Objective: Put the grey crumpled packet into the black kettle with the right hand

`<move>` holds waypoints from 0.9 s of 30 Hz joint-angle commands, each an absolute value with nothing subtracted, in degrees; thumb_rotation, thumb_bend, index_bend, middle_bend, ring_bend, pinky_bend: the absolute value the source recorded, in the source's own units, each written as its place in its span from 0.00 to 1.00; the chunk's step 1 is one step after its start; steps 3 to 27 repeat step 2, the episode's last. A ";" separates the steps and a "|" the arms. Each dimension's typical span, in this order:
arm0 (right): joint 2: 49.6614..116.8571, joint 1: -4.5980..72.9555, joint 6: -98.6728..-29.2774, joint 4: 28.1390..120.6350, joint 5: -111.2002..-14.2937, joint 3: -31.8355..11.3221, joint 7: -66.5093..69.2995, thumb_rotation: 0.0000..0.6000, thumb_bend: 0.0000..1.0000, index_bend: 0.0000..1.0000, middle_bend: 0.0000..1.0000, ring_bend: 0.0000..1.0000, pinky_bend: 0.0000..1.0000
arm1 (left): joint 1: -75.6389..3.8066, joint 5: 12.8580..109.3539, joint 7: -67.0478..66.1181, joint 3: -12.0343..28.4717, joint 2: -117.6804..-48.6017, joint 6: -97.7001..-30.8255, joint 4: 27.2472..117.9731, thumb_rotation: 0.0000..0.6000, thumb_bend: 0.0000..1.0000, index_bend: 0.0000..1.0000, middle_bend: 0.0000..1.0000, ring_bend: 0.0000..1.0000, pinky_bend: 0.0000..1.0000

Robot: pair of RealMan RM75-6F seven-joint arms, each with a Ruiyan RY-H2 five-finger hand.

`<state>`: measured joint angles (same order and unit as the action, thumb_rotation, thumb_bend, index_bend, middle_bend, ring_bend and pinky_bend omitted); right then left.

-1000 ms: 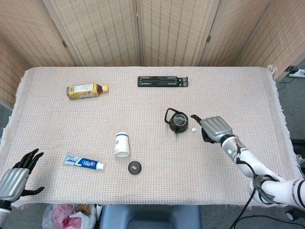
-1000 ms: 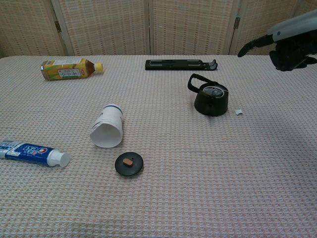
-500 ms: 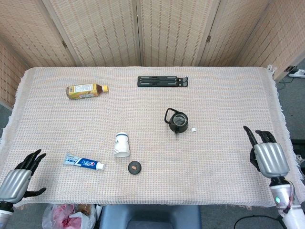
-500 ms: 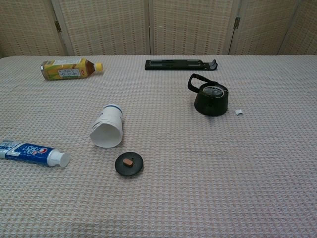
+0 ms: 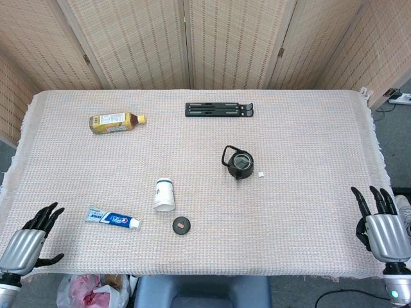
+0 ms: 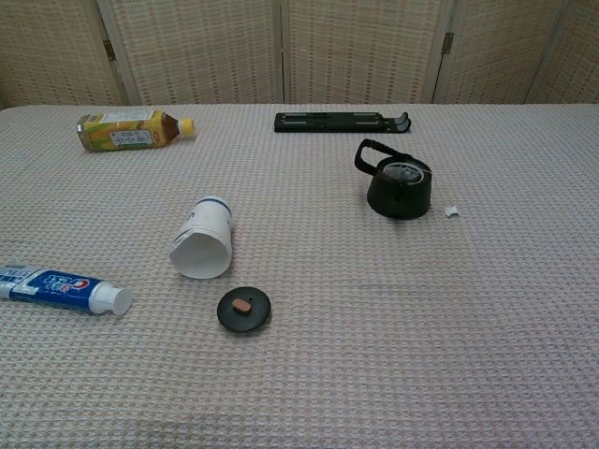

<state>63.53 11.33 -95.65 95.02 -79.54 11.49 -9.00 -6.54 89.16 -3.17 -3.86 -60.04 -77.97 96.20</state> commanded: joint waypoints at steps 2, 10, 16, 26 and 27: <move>62.85 10.66 -93.21 95.14 -79.86 10.04 -8.74 1.00 0.32 0.00 0.00 0.00 0.00 | -6.57 89.11 -3.15 -3.86 -59.99 -77.89 96.28 1.00 0.07 0.00 0.00 0.04 0.27; 62.85 10.66 -93.21 95.14 -79.86 10.04 -8.74 1.00 0.32 0.00 0.00 0.00 0.00 | -6.57 89.11 -3.15 -3.86 -59.99 -77.89 96.28 1.00 0.07 0.00 0.00 0.04 0.27; 62.85 10.66 -93.21 95.14 -79.86 10.04 -8.74 1.00 0.32 0.00 0.00 0.00 0.00 | -6.57 89.11 -3.15 -3.86 -59.99 -77.89 96.28 1.00 0.07 0.00 0.00 0.04 0.27; 62.85 10.66 -93.21 95.14 -79.86 10.04 -8.74 1.00 0.32 0.00 0.00 0.00 0.00 | -6.57 89.11 -3.15 -3.86 -59.99 -77.89 96.28 1.00 0.07 0.00 0.00 0.04 0.27; 62.85 10.66 -93.21 95.14 -79.86 10.04 -8.74 1.00 0.32 0.00 0.00 0.00 0.00 | -6.57 89.11 -3.15 -3.86 -59.99 -77.89 96.28 1.00 0.07 0.00 0.00 0.04 0.27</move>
